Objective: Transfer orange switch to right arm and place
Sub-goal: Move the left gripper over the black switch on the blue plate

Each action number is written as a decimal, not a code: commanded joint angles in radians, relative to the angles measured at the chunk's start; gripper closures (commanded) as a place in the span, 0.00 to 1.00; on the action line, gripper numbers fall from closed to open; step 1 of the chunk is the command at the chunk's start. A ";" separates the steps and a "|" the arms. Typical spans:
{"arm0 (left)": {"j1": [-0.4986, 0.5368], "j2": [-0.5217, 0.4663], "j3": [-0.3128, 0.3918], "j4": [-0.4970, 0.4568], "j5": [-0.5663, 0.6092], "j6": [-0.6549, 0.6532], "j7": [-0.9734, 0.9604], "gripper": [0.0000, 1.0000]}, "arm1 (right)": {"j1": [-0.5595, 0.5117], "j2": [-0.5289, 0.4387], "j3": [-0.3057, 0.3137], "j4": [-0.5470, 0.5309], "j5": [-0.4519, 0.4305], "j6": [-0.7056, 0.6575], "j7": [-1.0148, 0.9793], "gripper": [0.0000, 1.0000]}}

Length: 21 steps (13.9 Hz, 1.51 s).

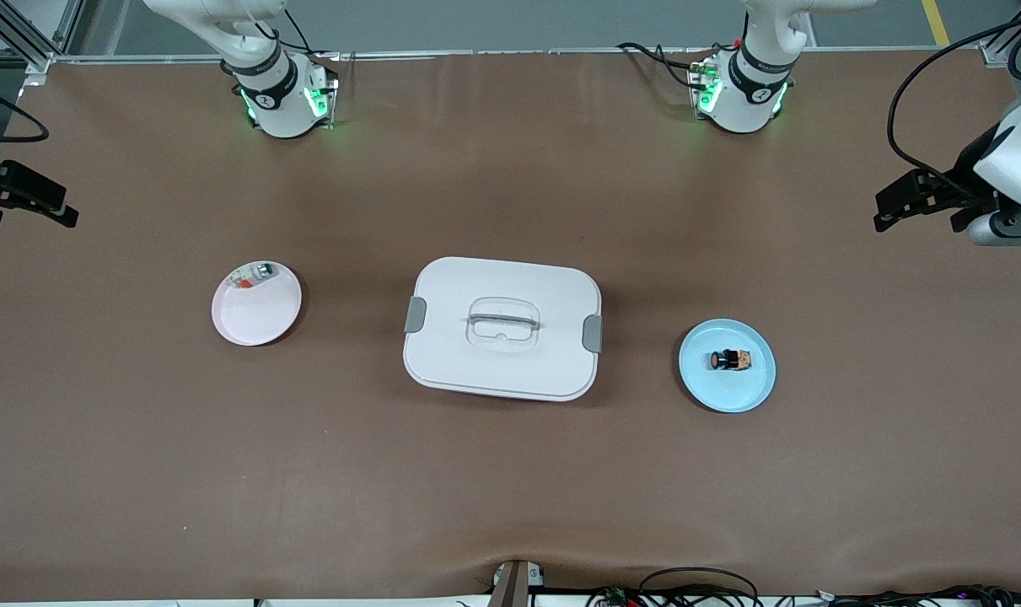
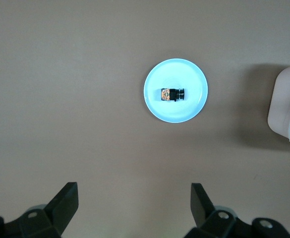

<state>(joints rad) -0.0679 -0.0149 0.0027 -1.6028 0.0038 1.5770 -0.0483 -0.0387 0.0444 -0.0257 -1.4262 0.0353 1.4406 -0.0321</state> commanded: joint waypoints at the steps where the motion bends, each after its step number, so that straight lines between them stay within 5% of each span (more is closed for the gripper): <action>1: -0.006 0.009 0.008 0.026 -0.018 -0.023 0.019 0.00 | -0.021 -0.031 0.012 -0.030 -0.005 0.000 -0.017 0.00; 11: -0.010 0.012 0.008 0.021 -0.018 -0.023 0.016 0.00 | -0.021 -0.031 0.012 -0.030 -0.005 -0.003 -0.017 0.00; 21: -0.020 0.237 -0.009 -0.002 -0.021 0.107 0.016 0.00 | -0.024 -0.023 0.012 -0.016 -0.008 0.012 -0.017 0.00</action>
<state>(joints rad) -0.0844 0.1886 -0.0044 -1.6065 0.0038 1.6560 -0.0482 -0.0391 0.0436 -0.0270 -1.4263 0.0337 1.4479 -0.0322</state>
